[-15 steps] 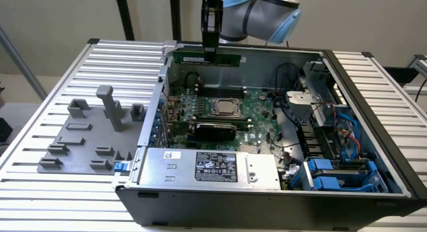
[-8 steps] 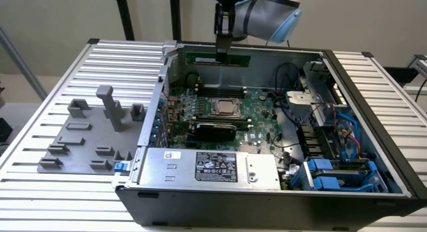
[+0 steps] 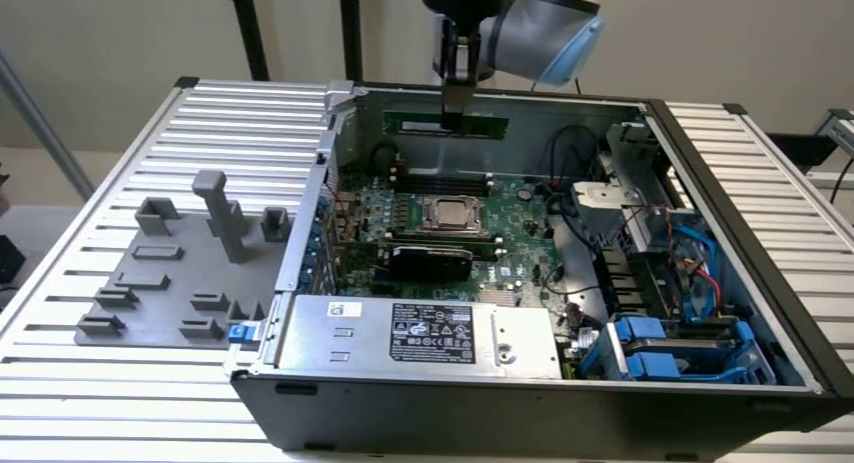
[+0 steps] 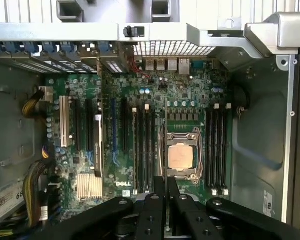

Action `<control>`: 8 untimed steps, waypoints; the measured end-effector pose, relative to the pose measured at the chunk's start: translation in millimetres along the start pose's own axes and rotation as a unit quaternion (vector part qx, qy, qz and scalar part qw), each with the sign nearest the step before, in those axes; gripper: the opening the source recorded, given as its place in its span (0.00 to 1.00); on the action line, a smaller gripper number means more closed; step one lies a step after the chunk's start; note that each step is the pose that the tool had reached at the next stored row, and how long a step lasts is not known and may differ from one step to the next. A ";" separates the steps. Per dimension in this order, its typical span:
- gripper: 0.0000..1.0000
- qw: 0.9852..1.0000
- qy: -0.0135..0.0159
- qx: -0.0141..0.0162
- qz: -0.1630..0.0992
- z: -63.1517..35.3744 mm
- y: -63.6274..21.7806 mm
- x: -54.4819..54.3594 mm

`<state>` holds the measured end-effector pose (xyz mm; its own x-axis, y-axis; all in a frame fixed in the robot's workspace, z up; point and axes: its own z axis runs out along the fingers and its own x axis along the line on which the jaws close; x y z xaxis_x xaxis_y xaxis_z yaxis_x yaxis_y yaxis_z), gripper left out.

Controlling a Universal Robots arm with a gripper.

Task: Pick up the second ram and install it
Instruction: 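Pick up the second ram and move it above second insertion slot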

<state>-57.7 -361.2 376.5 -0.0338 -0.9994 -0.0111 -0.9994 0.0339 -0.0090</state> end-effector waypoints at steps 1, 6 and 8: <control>0.13 1.000 0.000 0.000 0.000 1.8 -2.3 -0.4; 0.13 1.000 0.000 0.000 0.001 11.1 -15.0 -1.1; 0.13 1.000 0.000 0.000 0.003 14.6 -15.9 -1.1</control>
<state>-41.7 -360.4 362.0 -0.0394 -0.9992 -0.0110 -0.9992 0.0395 -0.0088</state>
